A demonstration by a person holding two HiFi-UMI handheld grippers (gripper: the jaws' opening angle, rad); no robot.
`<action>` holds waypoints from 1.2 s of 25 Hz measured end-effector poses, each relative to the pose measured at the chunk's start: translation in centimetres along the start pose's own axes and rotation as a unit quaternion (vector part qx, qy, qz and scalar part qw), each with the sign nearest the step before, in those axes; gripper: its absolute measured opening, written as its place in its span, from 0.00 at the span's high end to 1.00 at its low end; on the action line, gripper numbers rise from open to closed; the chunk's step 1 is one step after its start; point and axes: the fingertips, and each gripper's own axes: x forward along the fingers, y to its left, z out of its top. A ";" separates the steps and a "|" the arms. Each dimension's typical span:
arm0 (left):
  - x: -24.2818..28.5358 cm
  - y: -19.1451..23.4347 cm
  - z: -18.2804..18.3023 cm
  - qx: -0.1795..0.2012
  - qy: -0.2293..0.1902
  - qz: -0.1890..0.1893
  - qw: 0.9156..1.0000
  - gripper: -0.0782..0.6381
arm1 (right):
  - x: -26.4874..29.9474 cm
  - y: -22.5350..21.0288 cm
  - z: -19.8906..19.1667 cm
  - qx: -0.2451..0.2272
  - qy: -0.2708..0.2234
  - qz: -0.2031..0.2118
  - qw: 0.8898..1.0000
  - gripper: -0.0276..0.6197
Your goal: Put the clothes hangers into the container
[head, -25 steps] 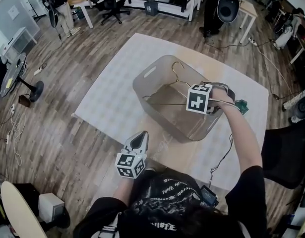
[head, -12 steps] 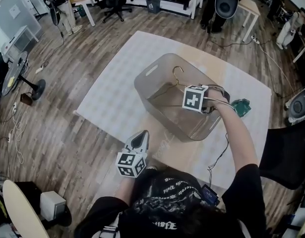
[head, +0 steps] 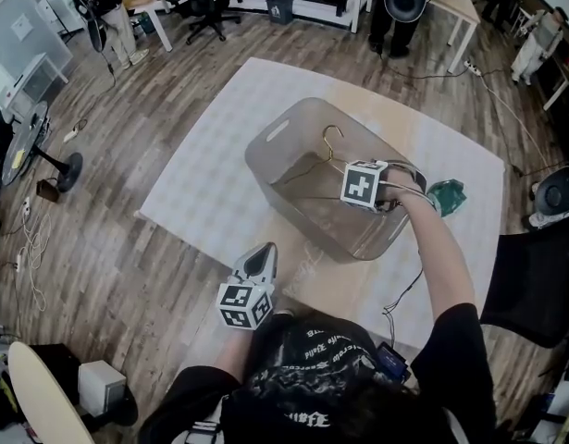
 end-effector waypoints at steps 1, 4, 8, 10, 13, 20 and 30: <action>-0.1 0.1 -0.1 0.001 0.001 0.001 1.000 0.86 | 0.2 -0.1 -0.2 -0.005 0.007 -0.006 1.000 0.47; -0.5 0.4 -0.5 0.003 0.005 0.006 1.000 0.86 | 0.6 -0.6 -0.5 -0.011 0.018 -0.029 0.999 0.47; -0.9 0.8 -0.6 0.002 0.006 0.015 1.000 0.86 | 0.7 -1.0 -0.2 0.010 0.008 -0.033 0.999 0.45; -1.0 0.9 -0.6 0.002 0.006 0.016 1.000 0.86 | 0.8 -1.1 0.0 0.035 0.001 -0.025 0.999 0.41; -1.4 0.7 -0.6 0.004 0.005 0.014 1.000 0.86 | 0.7 -0.9 0.1 0.056 -0.006 -0.019 0.998 0.35; -2.3 0.9 -0.8 0.005 0.000 0.010 1.000 0.86 | -0.9 -1.1 0.9 0.075 -0.042 -0.037 0.996 0.31; -2.6 -0.4 0.2 0.017 -0.012 -0.018 1.000 0.86 | -9.1 -1.6 3.6 0.140 -0.236 -0.079 0.958 0.31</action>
